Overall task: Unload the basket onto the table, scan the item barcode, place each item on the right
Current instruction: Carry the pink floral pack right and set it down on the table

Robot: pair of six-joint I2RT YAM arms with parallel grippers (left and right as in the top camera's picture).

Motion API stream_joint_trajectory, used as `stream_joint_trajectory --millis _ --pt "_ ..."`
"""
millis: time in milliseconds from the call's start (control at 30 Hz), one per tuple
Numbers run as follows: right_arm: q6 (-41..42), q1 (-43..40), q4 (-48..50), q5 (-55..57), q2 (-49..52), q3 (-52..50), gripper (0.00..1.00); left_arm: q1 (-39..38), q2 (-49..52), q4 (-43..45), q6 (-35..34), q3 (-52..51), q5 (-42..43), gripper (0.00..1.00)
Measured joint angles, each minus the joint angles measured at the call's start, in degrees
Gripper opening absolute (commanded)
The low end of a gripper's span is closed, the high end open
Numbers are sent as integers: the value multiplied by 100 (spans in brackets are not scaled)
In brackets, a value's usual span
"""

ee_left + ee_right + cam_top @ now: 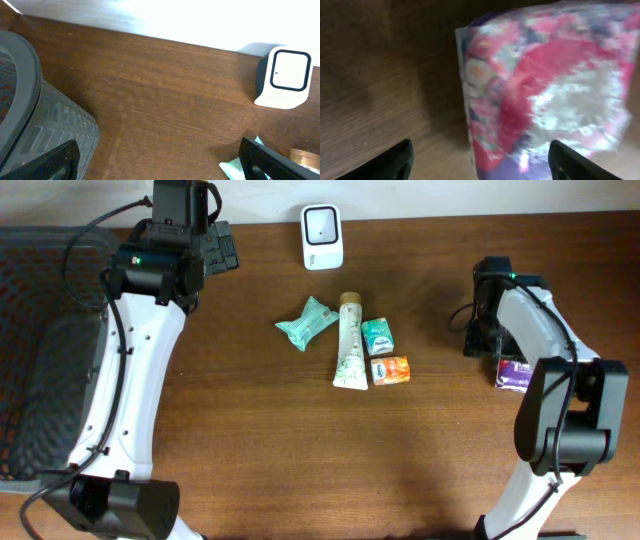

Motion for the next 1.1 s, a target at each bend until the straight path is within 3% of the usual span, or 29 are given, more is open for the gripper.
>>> stream_joint_trajectory --millis 100,167,200,233,367,567,733,867,1033,1067,1100 --pt "-15 0 647 37 -2 -621 75 0 0 2 0 0 0 99" --pt "-24 7 804 155 -9 -813 46 0 0 -2 0 0 0 99" --pt "-15 7 804 201 -13 -837 9 0 0 -4 0 0 0 99" --pt "-28 4 791 267 -20 -839 4 0 0 -2 0 0 0 99" --pt "-17 -13 356 -140 -55 -658 4 0 0 -9 0 0 0 99" --pt "-903 -26 -957 -4269 -39 1340 4 0 0 -7 0 0 2 99" --pt "-1764 -46 -1169 -6800 -39 1478 4 0 0 -4 0 0 0 99" --pt "-1985 -382 -1108 -7497 -39 1394 4 0 0 -2 0 0 0 99" --pt "-2389 -1078 -824 -7711 -26 286 4 0 0 -4 0 0 0 99" --pt "-2415 -1239 -750 -7713 -22 103 6 0 0 -2 0 0 2 99" --pt "-2420 -1447 -758 -7683 -17 26 15 0 0 -2 0 0 -2 99"
